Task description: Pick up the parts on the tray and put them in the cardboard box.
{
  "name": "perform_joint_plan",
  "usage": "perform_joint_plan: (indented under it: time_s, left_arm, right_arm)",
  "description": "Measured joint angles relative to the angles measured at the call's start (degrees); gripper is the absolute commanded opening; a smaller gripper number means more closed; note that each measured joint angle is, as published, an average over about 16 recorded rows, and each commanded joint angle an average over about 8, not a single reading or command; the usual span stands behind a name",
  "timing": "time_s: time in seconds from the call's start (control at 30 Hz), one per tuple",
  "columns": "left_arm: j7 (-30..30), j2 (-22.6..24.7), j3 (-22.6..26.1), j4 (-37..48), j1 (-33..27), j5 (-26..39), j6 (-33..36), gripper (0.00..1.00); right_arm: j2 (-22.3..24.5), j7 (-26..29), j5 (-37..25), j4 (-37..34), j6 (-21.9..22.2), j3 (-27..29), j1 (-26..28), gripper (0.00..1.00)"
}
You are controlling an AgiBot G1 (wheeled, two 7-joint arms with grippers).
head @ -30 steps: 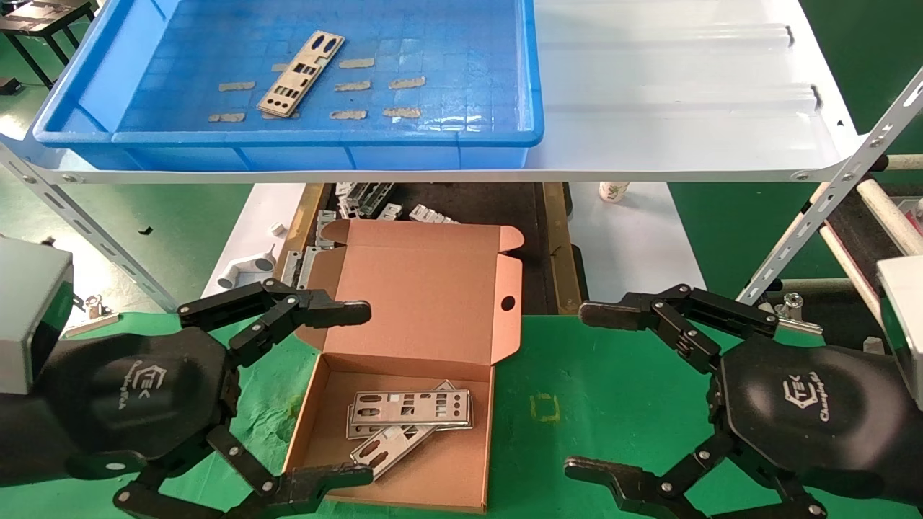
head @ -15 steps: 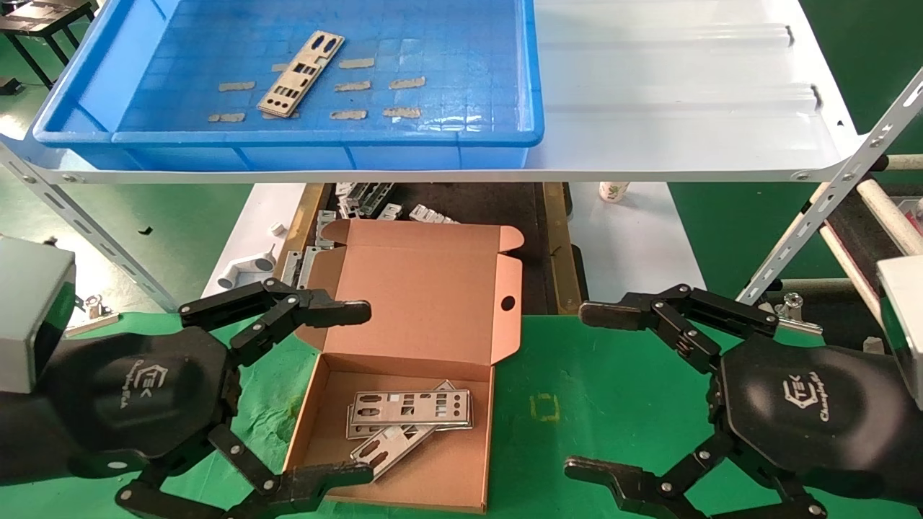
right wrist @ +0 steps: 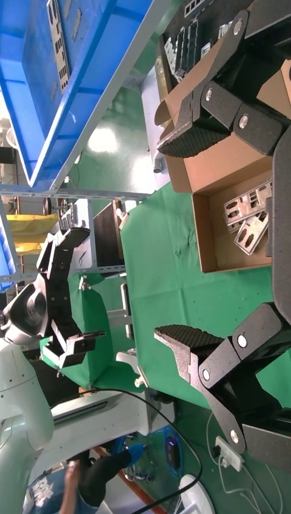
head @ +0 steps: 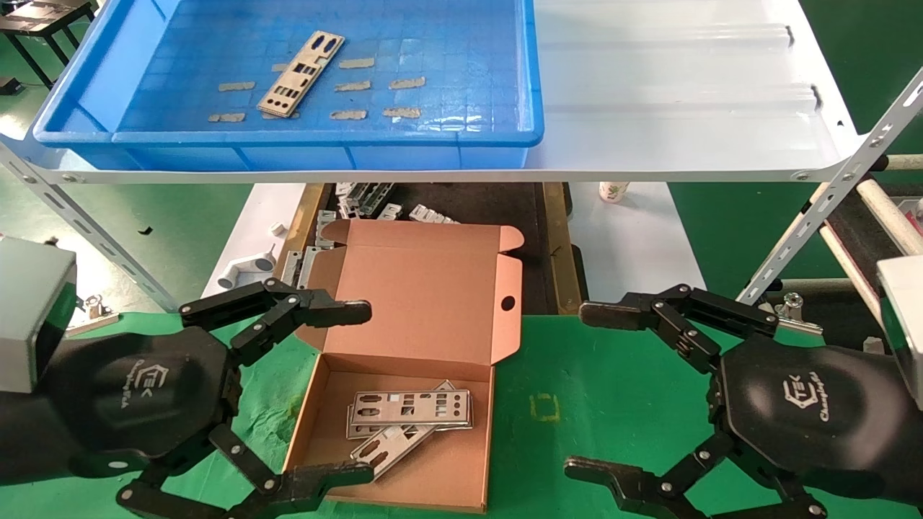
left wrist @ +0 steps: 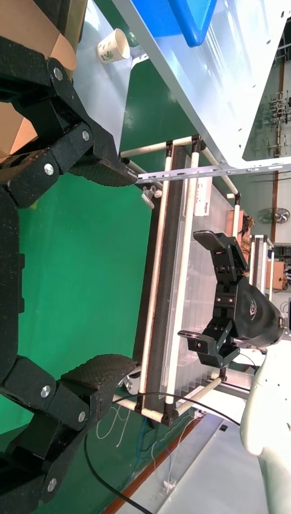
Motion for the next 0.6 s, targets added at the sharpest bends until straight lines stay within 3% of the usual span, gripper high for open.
perform_joint_plan:
  time_s: [0.6]
  left_arm:
    - [0.02, 0.01, 0.02, 0.04, -0.03, 0.0, 0.0, 1.0]
  right_arm:
    - [0.0, 0.0, 0.0, 0.0, 0.0, 0.0, 0.0, 1.0]
